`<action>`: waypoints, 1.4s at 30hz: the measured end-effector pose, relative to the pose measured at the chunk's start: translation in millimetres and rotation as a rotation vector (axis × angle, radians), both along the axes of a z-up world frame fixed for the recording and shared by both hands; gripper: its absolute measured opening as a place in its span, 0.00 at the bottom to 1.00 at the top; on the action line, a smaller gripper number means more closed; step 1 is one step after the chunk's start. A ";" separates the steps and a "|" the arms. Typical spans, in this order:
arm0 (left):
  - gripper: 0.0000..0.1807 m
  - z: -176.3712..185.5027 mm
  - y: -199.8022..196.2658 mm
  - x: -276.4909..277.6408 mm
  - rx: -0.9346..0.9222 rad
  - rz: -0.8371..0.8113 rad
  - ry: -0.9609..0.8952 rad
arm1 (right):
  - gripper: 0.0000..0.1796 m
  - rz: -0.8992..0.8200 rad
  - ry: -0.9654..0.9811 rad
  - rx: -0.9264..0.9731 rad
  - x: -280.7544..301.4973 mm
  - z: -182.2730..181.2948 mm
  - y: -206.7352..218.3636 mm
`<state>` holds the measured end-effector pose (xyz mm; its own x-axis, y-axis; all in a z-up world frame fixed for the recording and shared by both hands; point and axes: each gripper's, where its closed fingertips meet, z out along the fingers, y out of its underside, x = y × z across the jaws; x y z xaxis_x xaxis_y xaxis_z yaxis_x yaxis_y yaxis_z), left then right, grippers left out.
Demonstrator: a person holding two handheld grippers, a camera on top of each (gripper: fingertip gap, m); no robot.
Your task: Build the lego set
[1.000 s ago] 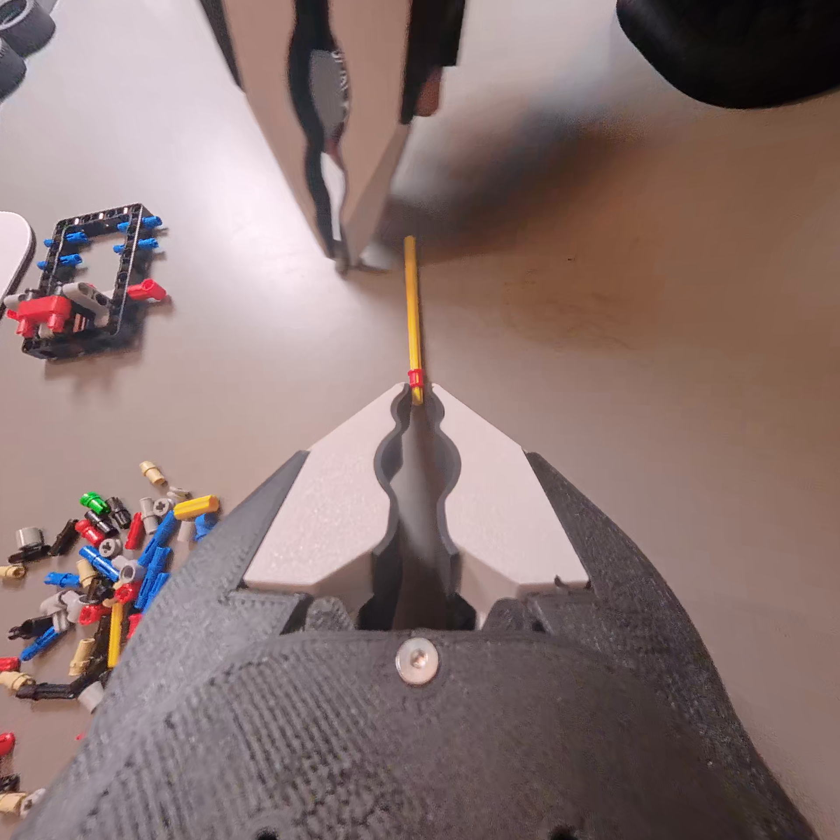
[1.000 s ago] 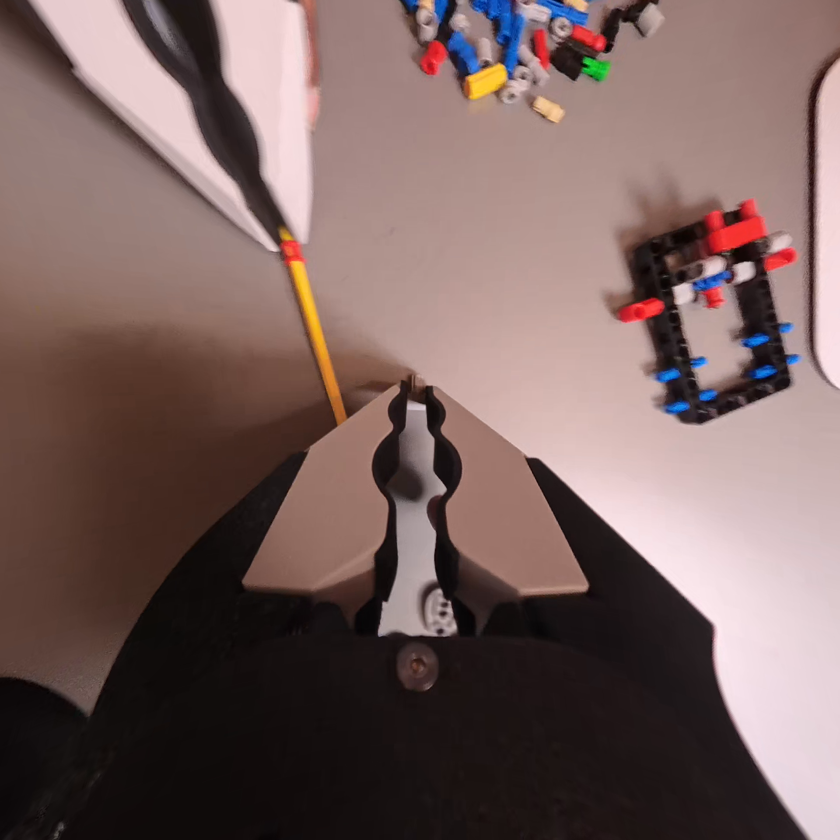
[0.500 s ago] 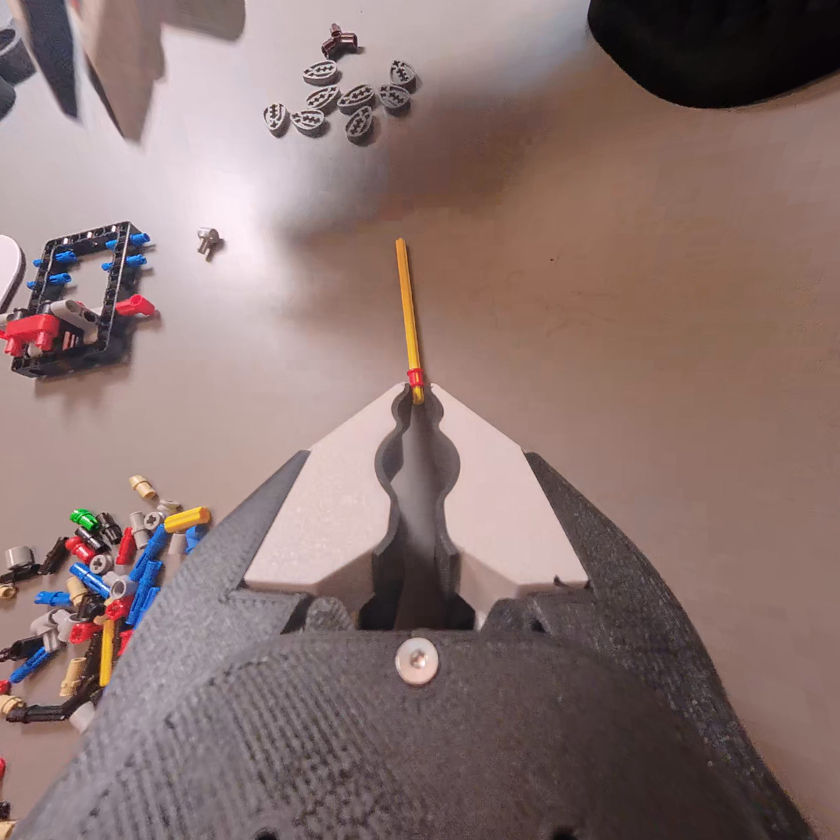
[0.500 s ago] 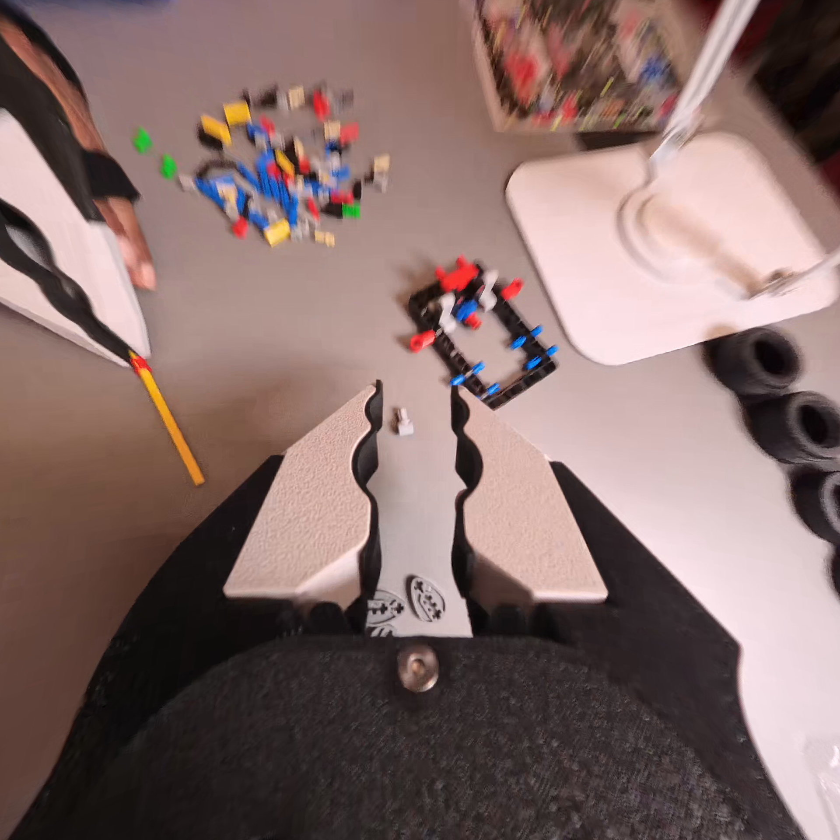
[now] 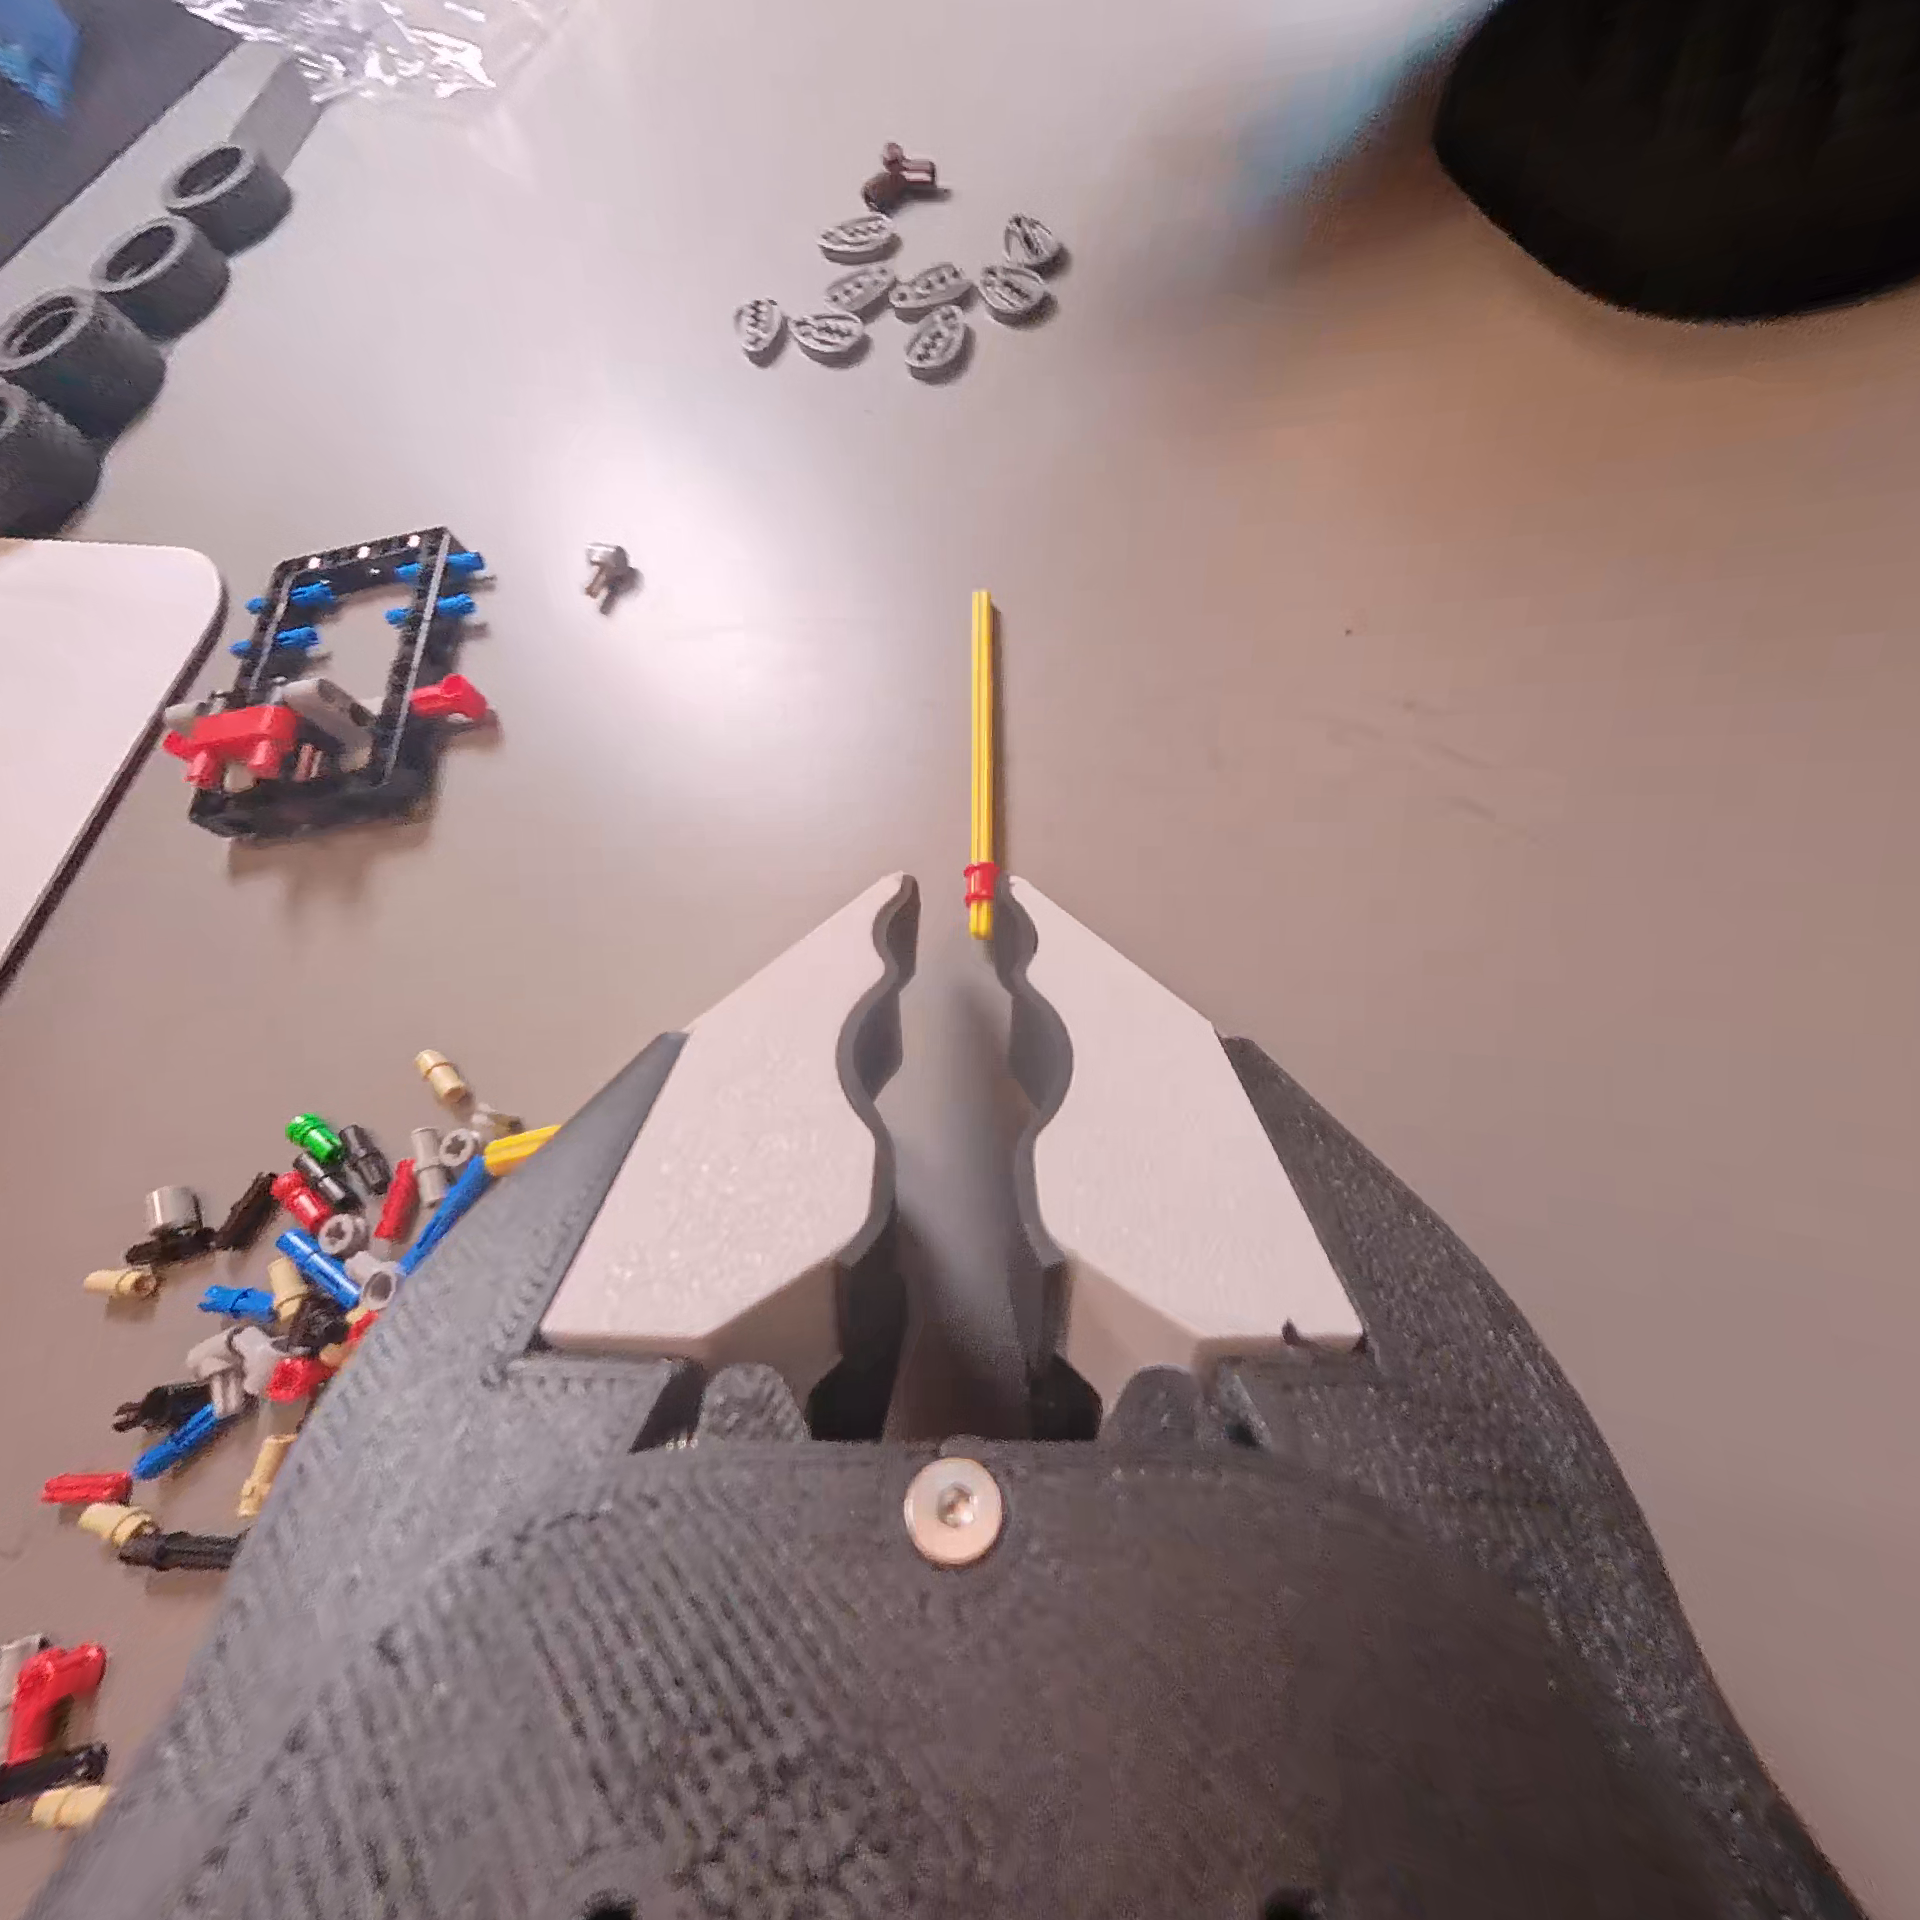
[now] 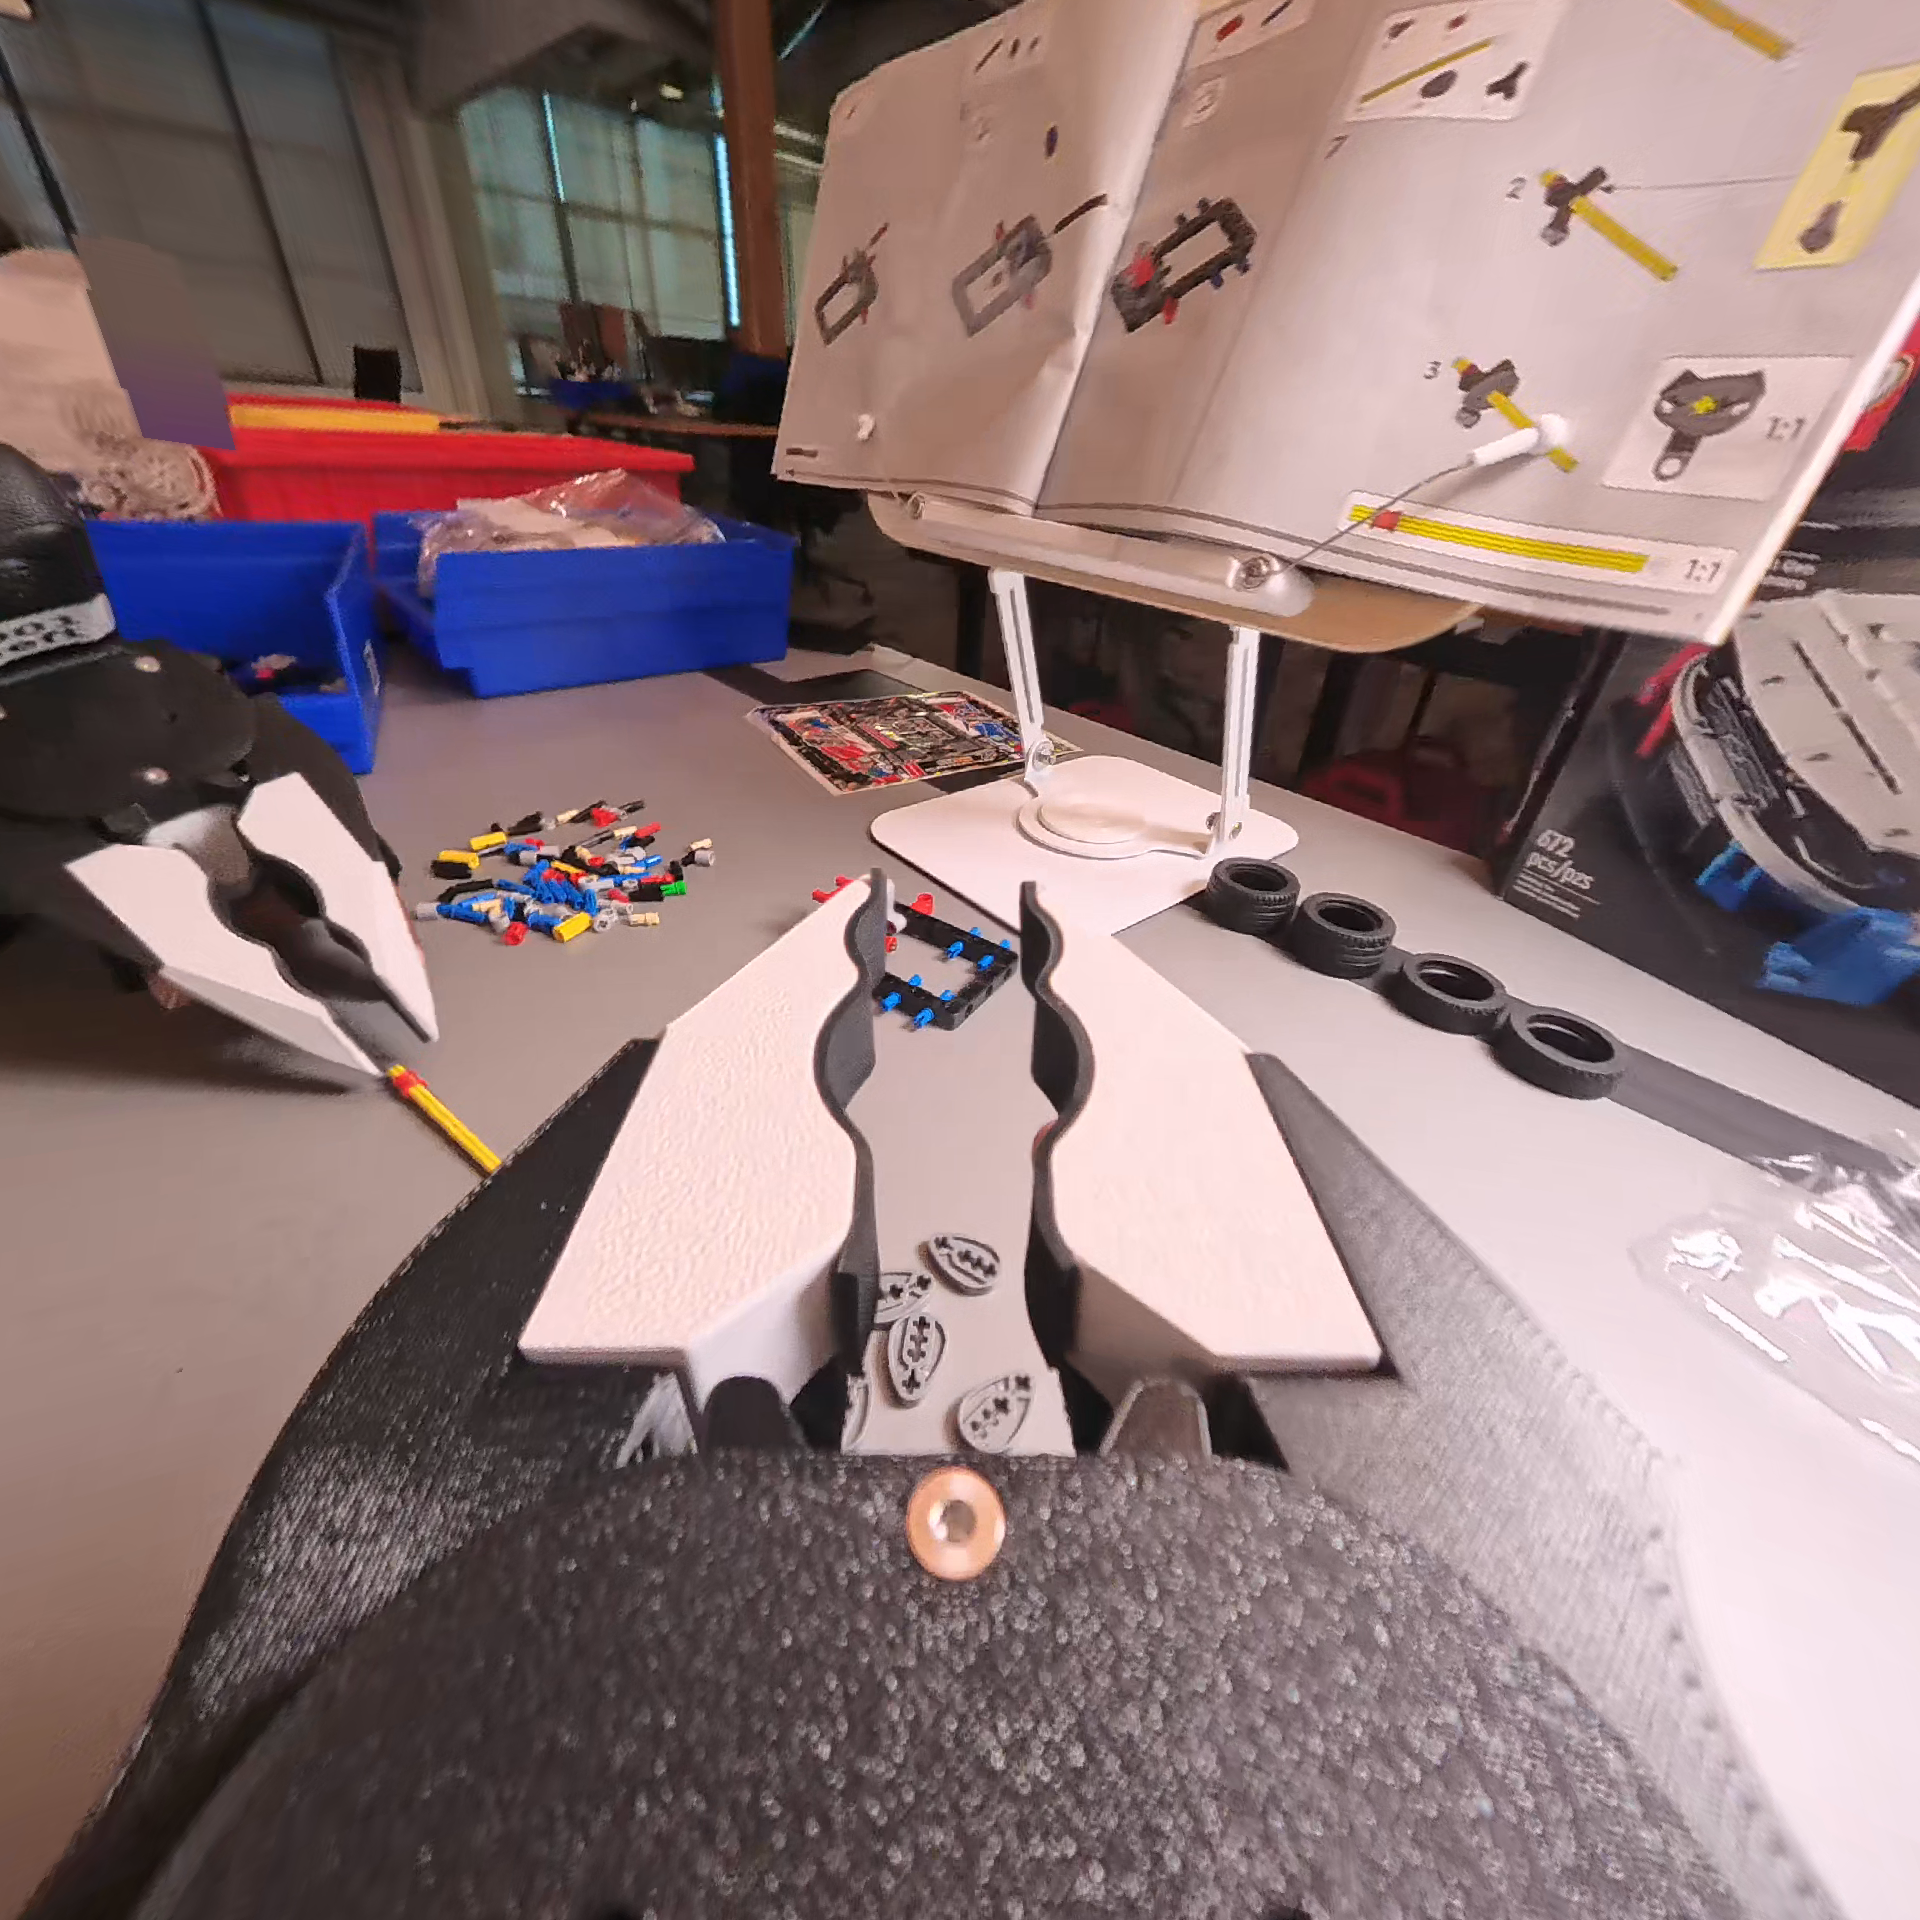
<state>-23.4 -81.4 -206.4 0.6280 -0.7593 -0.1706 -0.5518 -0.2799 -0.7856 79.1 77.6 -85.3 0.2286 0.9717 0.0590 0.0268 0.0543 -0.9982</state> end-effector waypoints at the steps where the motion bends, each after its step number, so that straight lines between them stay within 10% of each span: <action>1: 0.08 3.0 1.6 -1.4 0.000 0.013 -0.022 | 0.13 -0.004 0.011 -0.016 0.9 -0.4 1.8; 24: 0.02 -8.8 -5.2 -2.1 -0.054 -0.080 0.026 | 0.10 -0.042 0.009 -0.074 -15.1 -26.6 17.2; 42: 0.13 20.8 8.6 -20.2 0.072 0.072 -0.095 | 0.04 -0.429 0.098 0.143 -85.2 139.9 235.5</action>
<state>-43.6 -72.8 -185.6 0.6962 -0.6998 -0.1603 -0.4545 -0.2568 -0.8529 -6.1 313.2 54.7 0.6196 0.7717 0.1432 -0.0175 0.1960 -0.9804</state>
